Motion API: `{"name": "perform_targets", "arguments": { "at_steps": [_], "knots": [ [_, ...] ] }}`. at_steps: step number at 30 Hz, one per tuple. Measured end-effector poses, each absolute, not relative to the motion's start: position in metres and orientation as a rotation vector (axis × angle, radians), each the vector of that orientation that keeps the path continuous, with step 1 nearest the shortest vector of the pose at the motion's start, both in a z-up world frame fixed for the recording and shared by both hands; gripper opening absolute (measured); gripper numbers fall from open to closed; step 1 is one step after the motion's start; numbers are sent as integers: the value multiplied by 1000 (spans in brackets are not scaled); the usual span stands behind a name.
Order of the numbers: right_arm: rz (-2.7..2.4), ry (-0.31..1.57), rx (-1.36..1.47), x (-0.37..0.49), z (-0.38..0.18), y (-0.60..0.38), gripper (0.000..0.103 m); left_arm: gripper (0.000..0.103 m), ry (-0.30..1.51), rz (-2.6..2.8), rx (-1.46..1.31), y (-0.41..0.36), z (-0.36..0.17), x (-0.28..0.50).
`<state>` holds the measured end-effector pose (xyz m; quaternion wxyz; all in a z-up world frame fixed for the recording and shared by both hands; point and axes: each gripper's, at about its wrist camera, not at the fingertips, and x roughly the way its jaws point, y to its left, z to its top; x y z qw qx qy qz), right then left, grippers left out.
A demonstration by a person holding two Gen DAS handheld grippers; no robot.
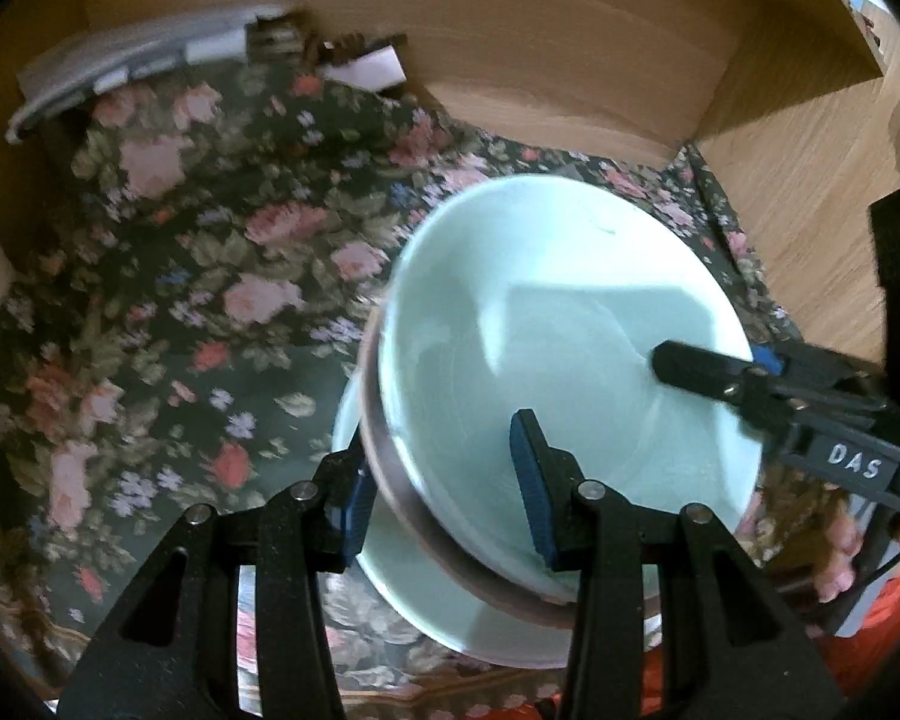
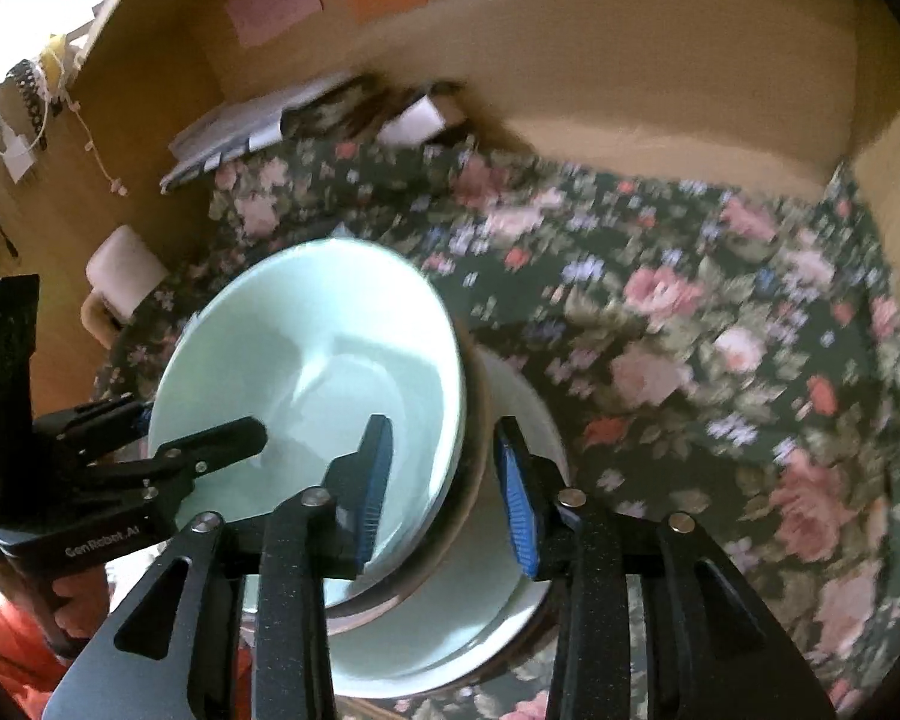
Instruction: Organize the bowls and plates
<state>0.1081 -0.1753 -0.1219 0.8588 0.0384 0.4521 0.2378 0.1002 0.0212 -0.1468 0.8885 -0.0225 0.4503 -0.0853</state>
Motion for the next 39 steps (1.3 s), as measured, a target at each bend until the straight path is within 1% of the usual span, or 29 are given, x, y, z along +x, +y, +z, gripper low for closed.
{"name": "perform_targets", "arguments": {
  "at_steps": [2, 7, 10, 11, 14, 18, 19, 21, 25, 27, 30, 33, 39],
  "knots": [
    [480, 906, 76, 105, -112, -178, 42, 46, 921, -169, -54, 25, -143, 99],
    [474, 783, 71, 88, -80, -182, 47, 46, 823, -150, -69, 30, -119, 86],
    [478, 700, 66, 73, -62, -180, 54, 47, 717, -142, -50, 28, -96, 71],
    [477, 670, 63, 67, -55, -180, 57, 49, 680, -136, -41, 27, -88, 65],
    [482, 593, 53, 50, -40, -180, 62, 55, 569, -122, -29, 26, -67, 48],
    [489, 512, 50, 33, -28, -180, 75, 56, 472, -108, -24, 26, -51, 29],
    [489, 494, 49, 29, -26, -180, 76, 57, 452, -103, -23, 26, -48, 25],
    [488, 462, 51, 21, -22, -180, 82, 66, 408, -101, -18, 26, -44, 17],
    [485, 425, 54, 10, -19, -182, 85, 70, 357, -102, 6, 23, -42, 4],
    [489, 415, 53, 7, -20, -181, 93, 80, 323, -98, 18, 21, -42, -4],
    [477, 398, 60, 1, -21, -183, 101, 88, 271, -88, 50, 16, -40, -16],
    [465, 382, 63, -4, -21, -183, 103, 96, 254, -101, 51, 14, -40, -22],
    [461, 374, 81, -8, -21, -188, 103, 100, 216, -95, 44, 12, -38, -30]
  ]
}}
